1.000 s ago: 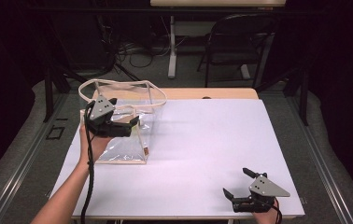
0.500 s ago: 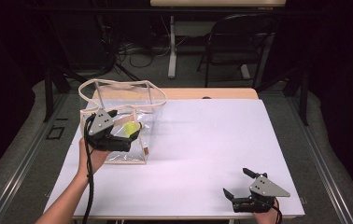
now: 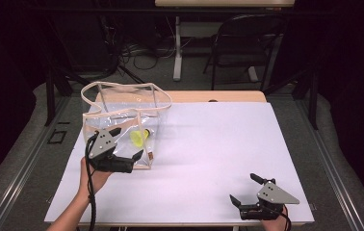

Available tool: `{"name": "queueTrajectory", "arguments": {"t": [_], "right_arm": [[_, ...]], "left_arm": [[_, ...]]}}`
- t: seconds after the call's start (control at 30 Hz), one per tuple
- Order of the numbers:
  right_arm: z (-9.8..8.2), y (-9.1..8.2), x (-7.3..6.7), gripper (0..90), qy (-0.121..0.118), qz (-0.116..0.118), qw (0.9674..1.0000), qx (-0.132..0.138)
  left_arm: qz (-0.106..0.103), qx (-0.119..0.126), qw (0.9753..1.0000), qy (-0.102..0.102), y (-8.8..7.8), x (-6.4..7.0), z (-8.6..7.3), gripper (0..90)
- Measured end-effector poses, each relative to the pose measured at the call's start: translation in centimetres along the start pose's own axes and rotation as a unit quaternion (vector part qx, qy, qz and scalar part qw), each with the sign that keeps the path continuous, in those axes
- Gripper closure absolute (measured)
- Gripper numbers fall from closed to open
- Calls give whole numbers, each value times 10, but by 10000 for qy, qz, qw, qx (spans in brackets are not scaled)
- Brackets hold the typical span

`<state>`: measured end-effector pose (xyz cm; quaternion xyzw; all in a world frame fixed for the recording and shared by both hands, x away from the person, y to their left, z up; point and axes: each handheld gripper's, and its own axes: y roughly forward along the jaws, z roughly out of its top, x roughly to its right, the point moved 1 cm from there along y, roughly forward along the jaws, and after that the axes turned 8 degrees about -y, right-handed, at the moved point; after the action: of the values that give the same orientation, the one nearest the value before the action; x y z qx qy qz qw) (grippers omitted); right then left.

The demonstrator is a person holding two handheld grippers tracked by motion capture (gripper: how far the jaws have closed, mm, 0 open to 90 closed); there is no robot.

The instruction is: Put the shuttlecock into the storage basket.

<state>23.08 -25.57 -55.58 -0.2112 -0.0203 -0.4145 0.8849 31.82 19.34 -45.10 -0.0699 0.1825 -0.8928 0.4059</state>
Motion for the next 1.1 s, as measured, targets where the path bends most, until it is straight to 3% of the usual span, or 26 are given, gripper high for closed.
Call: {"name": "queueTrajectory", "arguments": {"t": [0.23,0.73,1.1], "right_arm": [[1,0,-1,11,-35,-11,10000,-14],[1,1,-2,11,-60,-23,10000,-37],[1,1,-2,11,-65,-22,10000,-53]], "left_arm": [[-113,69,9999,30,-8,7,-11,0],[-328,-28,9994,81,-16,17,-39,0],[-415,-120,9991,7,-19,15,-61,0]]}}
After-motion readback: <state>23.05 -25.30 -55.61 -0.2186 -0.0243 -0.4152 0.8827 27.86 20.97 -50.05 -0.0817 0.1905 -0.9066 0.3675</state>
